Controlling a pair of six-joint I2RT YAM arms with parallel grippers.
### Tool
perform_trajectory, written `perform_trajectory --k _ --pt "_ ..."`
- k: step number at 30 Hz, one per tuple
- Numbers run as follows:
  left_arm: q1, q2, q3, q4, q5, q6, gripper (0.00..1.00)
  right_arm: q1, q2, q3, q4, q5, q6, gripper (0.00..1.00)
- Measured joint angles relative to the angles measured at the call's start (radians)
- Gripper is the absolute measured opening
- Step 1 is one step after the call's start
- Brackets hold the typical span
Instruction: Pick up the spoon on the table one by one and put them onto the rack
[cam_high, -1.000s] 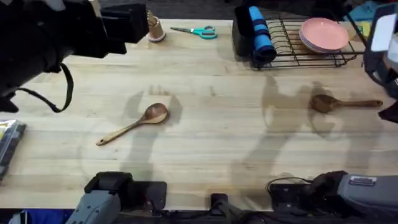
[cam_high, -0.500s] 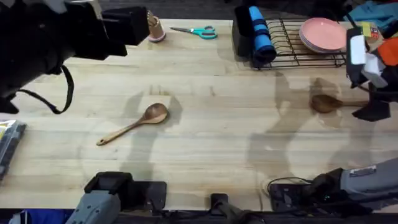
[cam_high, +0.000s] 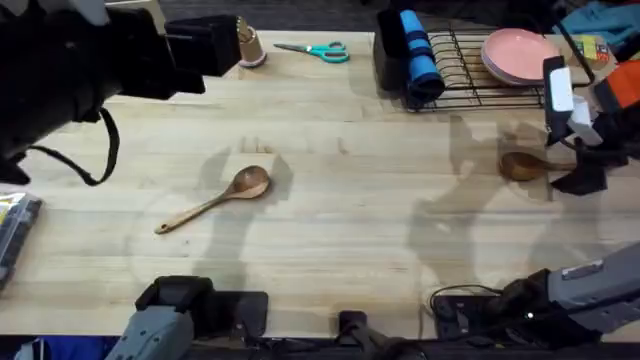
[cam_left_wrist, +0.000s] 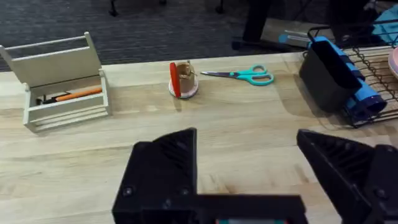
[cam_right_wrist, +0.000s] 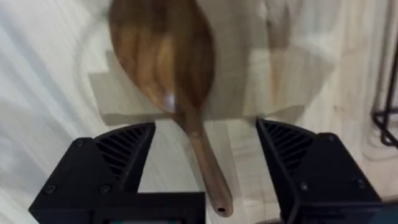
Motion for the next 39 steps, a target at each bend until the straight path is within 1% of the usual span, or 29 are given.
perform_trajectory --k 5,10,29,32,39 --pt "0.0 0.0 0.0 0.0 0.0 0.0 0.993 0.0 0.015 0.012 -0.07 -0.026 -0.003 0.996" --pt "0.0 0.0 0.0 0.0 0.0 0.0 0.993 -0.008 0.03 0.031 -0.098 -0.039 -0.003 0.996" --pt "0.0 0.0 0.0 0.0 0.0 0.0 0.994 -0.01 0.034 0.037 -0.105 -0.033 0.002 0.996" --pt "0.0 0.0 0.0 -0.002 0.0 0.0 0.994 -0.009 0.034 0.038 -0.102 -0.025 0.019 0.917" --pt "0.0 0.0 0.0 -0.011 0.0 0.0 0.994 -0.028 0.034 0.038 -0.11 -0.03 0.03 0.905"
